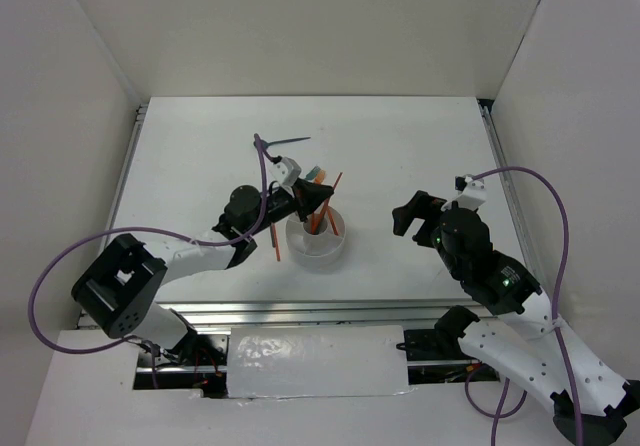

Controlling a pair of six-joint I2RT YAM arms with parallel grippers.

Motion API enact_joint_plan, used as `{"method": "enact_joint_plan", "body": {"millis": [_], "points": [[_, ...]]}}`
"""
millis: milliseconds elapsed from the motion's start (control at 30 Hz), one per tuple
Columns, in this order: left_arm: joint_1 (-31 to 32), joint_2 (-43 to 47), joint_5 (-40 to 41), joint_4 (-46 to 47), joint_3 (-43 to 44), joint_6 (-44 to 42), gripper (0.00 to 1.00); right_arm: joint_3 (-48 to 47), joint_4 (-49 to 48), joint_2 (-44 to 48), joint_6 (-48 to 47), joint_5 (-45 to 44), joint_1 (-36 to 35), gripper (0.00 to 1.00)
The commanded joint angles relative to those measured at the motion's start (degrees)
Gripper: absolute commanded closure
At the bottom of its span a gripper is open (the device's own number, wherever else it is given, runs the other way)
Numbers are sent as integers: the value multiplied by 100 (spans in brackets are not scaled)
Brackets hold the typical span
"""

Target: Sort the eating utensils into containers

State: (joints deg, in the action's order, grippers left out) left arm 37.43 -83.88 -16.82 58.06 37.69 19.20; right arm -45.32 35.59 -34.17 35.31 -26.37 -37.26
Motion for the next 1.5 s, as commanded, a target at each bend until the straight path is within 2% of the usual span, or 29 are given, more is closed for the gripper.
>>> {"method": "enact_joint_plan", "body": {"millis": [0,100,167,300,333,400,600,700,733,767,800,833,867,900,1000,1033,1133,1233,1467], "points": [[36,-15,-6,820,2,-162,100,-65,-26,7,-24,-175,-45,0],[45,11,126,584,10,-127,100,-56,-17,7,-24,-175,-45,0],[45,73,187,286,62,-223,85,-73,-17,-10,-24,-175,-45,0],[45,275,425,-172,107,-347,63,-65,-52,-37,-33,-149,-45,0],[45,319,486,-303,107,-347,52,-65,-61,-45,-24,-149,-45,0],[45,442,600,-392,107,-373,46,-65,-70,-54,-33,-132,-45,0],[45,1214,873,-1243,308,-487,45,-91,-44,-37,-24,-132,-45,0],[10,1812,1898,-2515,659,-418,46,-100,0,16,-15,-166,-45,0],[-34,2005,2937,-2954,904,-113,49,-91,9,16,-7,-167,-54,0],[-138,2050,3600,-3481,1063,160,51,-74,0,33,2,-158,-54,0],[-235,2059,4172,-4382,1204,389,51,-56,-52,51,-6,-158,-45,0],[-341,1964,4831,-4687,1345,522,52,-56,-79,51,-24,-97,-62,0],[-533,1867,5089,-4995,1433,584,53,-30,-114,42,-15,-79,-45,0],[-665,1727,5275,-5729,1556,707,47,-38,-158,-10,-24,-53,-54,0],[-1211,814,4901,-7171,2258,1138,49,-47,-237,-142,-24,18,-54,0],[-1377,246,4394,-7421,2625,1156,50,-56,-255,-168,-24,61,-45,0],[-1335,-810,4170,-8132,3270,1375,57,-135,-299,-239,-33,114,-54,0],[-1273,-1287,4160,-8136,3289,1612,59,-179,-211,-213,-15,71,-63,0],[-1273,-1359,3607,-7398,2533,1868,60,-82,-228,-133,37,27,-71,0]]}}
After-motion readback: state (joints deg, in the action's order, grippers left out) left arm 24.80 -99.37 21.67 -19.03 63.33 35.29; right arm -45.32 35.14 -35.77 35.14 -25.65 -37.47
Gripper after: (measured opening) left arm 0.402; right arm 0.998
